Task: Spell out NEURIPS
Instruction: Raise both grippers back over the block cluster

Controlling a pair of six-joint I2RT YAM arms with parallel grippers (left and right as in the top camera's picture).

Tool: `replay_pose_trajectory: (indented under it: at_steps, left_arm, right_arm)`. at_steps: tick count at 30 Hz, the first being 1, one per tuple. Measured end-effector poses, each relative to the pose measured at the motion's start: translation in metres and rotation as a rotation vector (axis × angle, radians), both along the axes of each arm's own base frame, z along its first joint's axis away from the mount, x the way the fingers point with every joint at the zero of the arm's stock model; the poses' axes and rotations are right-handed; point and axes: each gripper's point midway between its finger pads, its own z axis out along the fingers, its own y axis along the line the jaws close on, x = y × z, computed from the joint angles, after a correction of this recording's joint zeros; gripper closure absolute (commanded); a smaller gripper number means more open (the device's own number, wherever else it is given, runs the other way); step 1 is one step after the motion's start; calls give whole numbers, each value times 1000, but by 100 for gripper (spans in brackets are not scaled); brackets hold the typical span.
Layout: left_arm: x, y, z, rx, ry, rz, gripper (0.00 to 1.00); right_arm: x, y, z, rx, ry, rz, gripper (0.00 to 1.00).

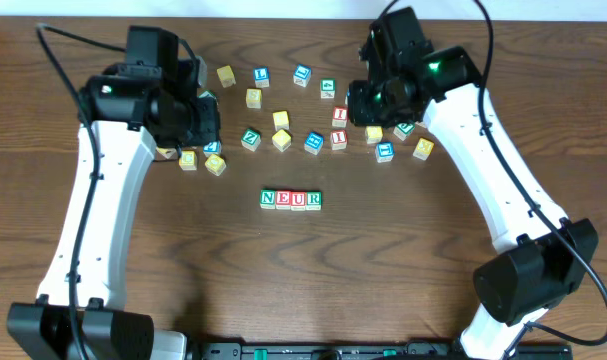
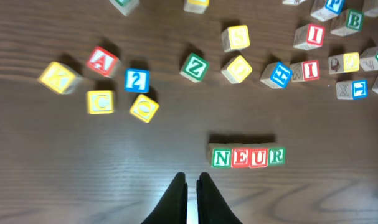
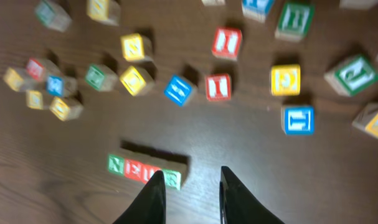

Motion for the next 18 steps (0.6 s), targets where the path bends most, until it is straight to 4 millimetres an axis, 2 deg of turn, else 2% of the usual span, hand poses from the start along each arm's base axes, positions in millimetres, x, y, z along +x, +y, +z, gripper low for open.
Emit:
replay_pose_trajectory:
  at_steps: [3, 4, 7, 8, 9, 13, 18]
  left_arm:
    - [2, 6, 14, 31, -28, 15, 91]
    - [3, 7, 18, 37, -37, 18, 85]
    - [6, 11, 25, 54, -59, 28, 83]
    - [6, 11, 25, 56, -60, 29, 83]
    - [6, 12, 25, 59, -59, 30, 75]
    - [6, 13, 25, 68, -61, 34, 65]
    - [7, 15, 25, 80, -67, 39, 60]
  right_arm:
    - [6, 3, 17, 14, -46, 10, 70]
    - [8, 3, 21, 18, -57, 12, 69]
    - [10, 4, 31, 24, -82, 18, 67]
    - [10, 4, 33, 25, -86, 19, 66]
    - [10, 4, 34, 25, -88, 22, 66]
    - [9, 4, 33, 22, -84, 23, 65]
    - [10, 3, 33, 19, -88, 10, 61]
